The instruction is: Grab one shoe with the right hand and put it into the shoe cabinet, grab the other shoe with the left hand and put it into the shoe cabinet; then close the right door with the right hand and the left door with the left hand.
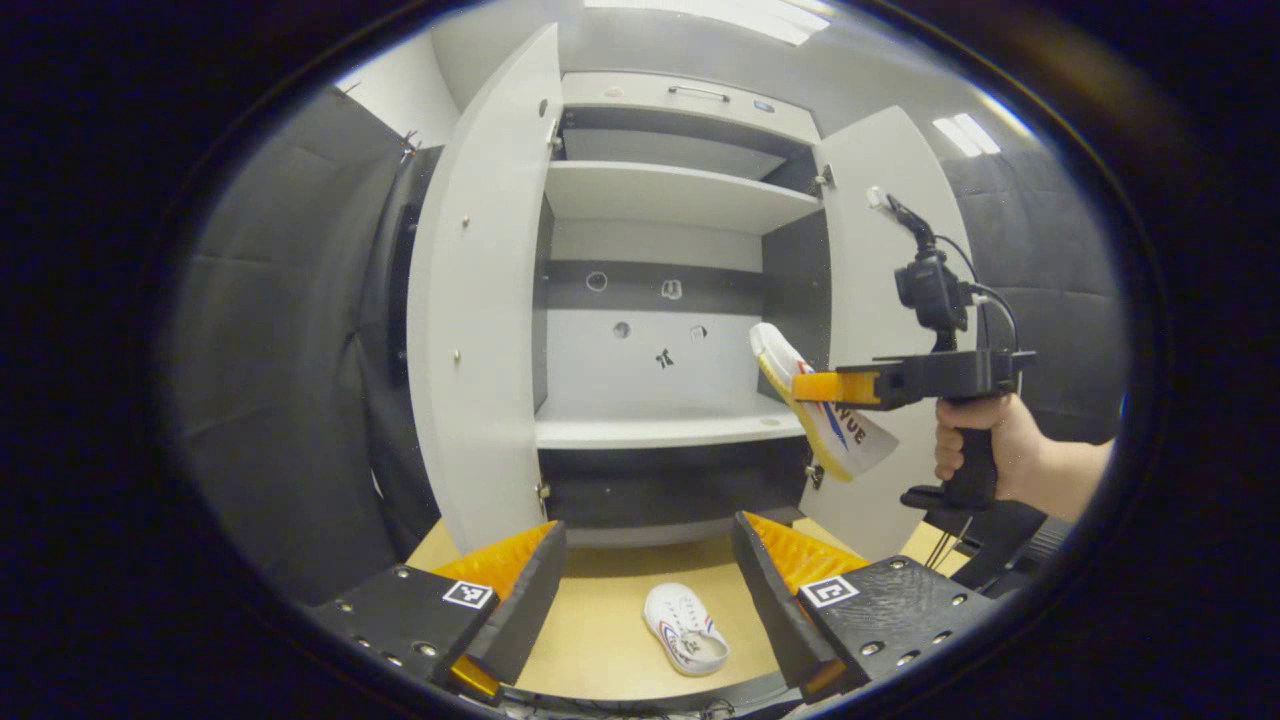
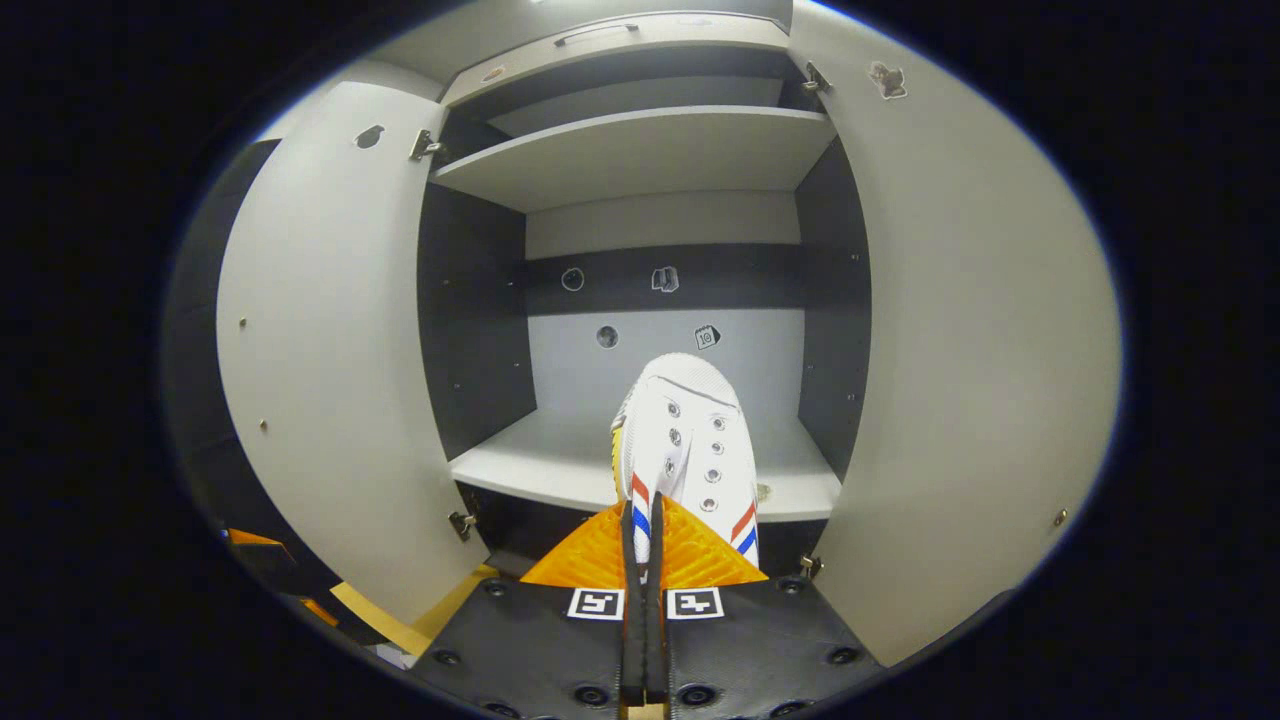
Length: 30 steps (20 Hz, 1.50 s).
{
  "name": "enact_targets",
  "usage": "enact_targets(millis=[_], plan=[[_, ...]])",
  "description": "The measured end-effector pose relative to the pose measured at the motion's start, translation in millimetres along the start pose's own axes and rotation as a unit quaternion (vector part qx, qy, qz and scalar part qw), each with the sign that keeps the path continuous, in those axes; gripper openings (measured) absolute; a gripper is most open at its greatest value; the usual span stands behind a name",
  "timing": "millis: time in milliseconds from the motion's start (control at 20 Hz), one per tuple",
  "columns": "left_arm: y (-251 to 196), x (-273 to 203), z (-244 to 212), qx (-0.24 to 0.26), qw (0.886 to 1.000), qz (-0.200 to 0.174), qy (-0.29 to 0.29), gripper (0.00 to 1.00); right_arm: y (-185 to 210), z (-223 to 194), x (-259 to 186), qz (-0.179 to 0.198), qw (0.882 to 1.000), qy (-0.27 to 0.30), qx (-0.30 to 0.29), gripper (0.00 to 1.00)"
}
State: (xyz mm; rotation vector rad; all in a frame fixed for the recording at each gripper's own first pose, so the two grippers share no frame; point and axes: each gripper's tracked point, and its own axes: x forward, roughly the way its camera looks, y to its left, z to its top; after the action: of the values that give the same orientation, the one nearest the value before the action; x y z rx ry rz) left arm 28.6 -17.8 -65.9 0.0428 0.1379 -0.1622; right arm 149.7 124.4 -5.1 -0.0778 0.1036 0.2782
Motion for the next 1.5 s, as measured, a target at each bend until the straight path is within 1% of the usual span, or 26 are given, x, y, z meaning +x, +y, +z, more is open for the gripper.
enact_targets(millis=[150,200,300,350,400,550,750,900,950,1100,1150,1200,1300,1350,1400,1500], plan=[[12.0,16.9,23.2,0.003,1.0,0.018,-0.021,1.0,-6.9,16.4,41.1,0.001,1.0,-0.005,0.017,0.01],[14.6,25.0,25.6,-0.002,1.0,0.018,-0.019,1.0,-9.3,20.2,54.4,-0.001,1.0,-0.007,0.017,0.01],[8.2,39.7,27.9,-0.011,1.0,0.006,-0.011,1.0,-15.5,28.6,78.8,-0.008,1.0,-0.013,0.013,0.01],[5.6,47.0,32.5,-0.012,1.0,0.003,-0.012,0.95,-18.7,30.2,88.7,-0.012,1.0,-0.015,0.014,0.01],[4.4,53.8,37.1,-0.008,1.0,0.003,-0.016,0.95,-22.1,34.4,100.0,-0.016,1.0,-0.017,0.018,0.01],[2.5,71.1,44.6,0.004,1.0,0.008,-0.021,0.95,-31.4,38.5,132.5,-0.021,0.999,-0.018,0.029,0.0],[1.2,84.8,39.5,-0.012,1.0,0.02,-0.014,0.95,-44.3,40.3,169.3,-0.024,0.999,-0.014,0.022,0.02],[12.7,99.1,40.6,-0.016,0.999,0.047,-0.005,0.94,-49.2,38.5,197.1,-0.024,0.999,-0.006,0.028,0.01],[15.2,100.4,39.8,-0.015,0.998,0.055,-0.002,1.0,-49.2,34.0,205.5,-0.02,0.999,0.001,0.031,0.0],[20.4,104.4,37.4,-0.001,0.997,0.078,0.009,1.0,-46.4,26.3,223.4,-0.006,0.999,0.018,0.039,0.01],[21.9,102.7,39.3,0.001,0.996,0.087,0.01,0.94,-46.3,24.7,226.2,-0.005,0.999,0.021,0.037,0.01],[22.3,101.0,41.3,0.001,0.996,0.094,0.01,1.0,-47.1,23.1,231.6,-0.008,0.999,0.024,0.032,0.01],[21.4,95.8,45.1,-0.002,0.994,0.106,0.005,1.0,-45.2,16.4,245.4,-0.012,0.999,0.035,0.026,0.02],[20.7,91.9,43.5,-0.005,0.994,0.11,0.004,1.0,-46.0,14.4,248.3,-0.014,0.999,0.04,0.028,0.03],[19.9,88.8,40.6,-0.01,0.994,0.113,0.006,0.94,-47.0,13.4,249.9,-0.017,0.999,0.041,0.029,0.06],[15.2,84.1,30.0,-0.024,0.994,0.107,0.015,0.94,-49.3,23.8,251.2,-0.024,0.999,0.022,0.031,0.18]])
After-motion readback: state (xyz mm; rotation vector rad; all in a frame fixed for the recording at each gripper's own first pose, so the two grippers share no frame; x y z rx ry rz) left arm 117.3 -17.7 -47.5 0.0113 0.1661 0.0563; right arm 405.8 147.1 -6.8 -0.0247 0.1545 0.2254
